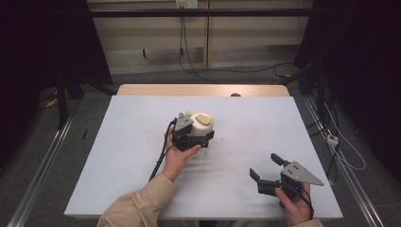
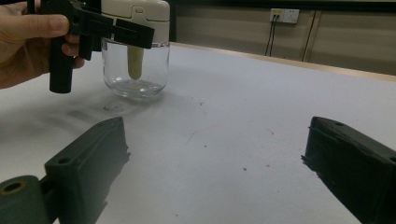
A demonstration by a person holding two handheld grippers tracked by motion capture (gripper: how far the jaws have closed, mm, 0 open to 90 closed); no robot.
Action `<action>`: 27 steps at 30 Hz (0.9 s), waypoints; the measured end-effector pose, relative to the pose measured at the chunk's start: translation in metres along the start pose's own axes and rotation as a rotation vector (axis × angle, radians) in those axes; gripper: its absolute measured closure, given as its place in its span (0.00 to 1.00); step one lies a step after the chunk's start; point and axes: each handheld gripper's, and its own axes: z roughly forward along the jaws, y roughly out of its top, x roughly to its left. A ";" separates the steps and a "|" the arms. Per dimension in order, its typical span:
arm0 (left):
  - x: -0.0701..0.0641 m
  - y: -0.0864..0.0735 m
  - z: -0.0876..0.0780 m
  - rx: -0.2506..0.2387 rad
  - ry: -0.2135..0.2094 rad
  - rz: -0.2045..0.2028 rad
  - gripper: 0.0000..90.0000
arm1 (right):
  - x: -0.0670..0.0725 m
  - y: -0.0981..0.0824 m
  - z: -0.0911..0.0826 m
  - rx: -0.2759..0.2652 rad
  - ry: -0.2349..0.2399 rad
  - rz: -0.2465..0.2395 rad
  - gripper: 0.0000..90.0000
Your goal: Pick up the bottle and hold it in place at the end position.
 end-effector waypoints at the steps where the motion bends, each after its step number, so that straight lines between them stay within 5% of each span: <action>1: 0.000 0.000 0.001 -0.004 0.000 -0.006 0.07 | 0.000 0.000 0.000 0.000 0.000 -0.003 0.06; 27: -0.002 -0.003 0.009 0.001 0.008 -0.023 0.07 | 0.000 0.000 0.001 0.003 0.006 -0.006 0.06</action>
